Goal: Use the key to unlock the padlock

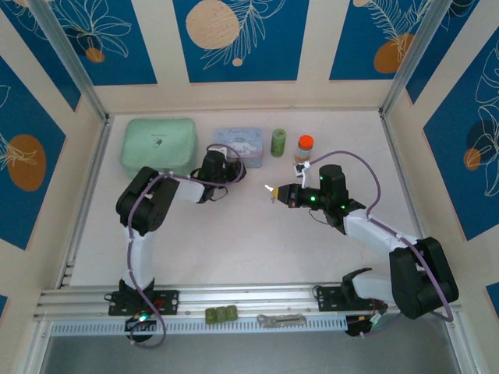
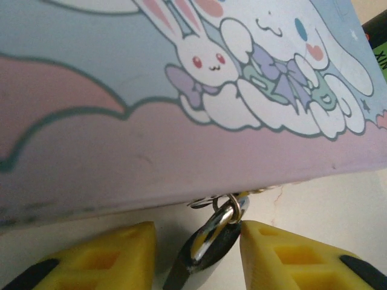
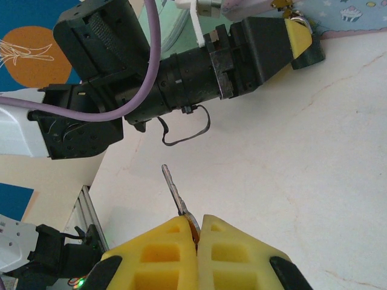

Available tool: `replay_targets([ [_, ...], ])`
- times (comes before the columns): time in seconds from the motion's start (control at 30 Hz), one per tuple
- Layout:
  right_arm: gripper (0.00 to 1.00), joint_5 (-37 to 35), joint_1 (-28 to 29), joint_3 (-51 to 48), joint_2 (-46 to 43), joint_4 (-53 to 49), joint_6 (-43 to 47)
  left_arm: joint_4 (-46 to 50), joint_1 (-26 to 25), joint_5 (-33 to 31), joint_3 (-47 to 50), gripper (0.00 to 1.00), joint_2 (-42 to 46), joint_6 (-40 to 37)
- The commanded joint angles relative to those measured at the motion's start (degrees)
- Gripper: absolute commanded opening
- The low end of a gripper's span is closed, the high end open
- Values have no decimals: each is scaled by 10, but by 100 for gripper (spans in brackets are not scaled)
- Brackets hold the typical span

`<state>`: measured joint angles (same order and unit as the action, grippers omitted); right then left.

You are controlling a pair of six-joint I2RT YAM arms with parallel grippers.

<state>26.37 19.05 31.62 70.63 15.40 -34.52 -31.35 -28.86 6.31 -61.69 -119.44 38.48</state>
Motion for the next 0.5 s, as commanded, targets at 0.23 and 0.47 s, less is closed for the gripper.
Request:
replay_targets([
  [0.23, 0, 13, -2, 9, 12, 3, -6, -7, 3, 9, -12, 28, -41, 8],
  [0.47, 0, 15, -2, 11, 22, 10, -8, -19, 2, 9, -18, 33, -50, 25],
])
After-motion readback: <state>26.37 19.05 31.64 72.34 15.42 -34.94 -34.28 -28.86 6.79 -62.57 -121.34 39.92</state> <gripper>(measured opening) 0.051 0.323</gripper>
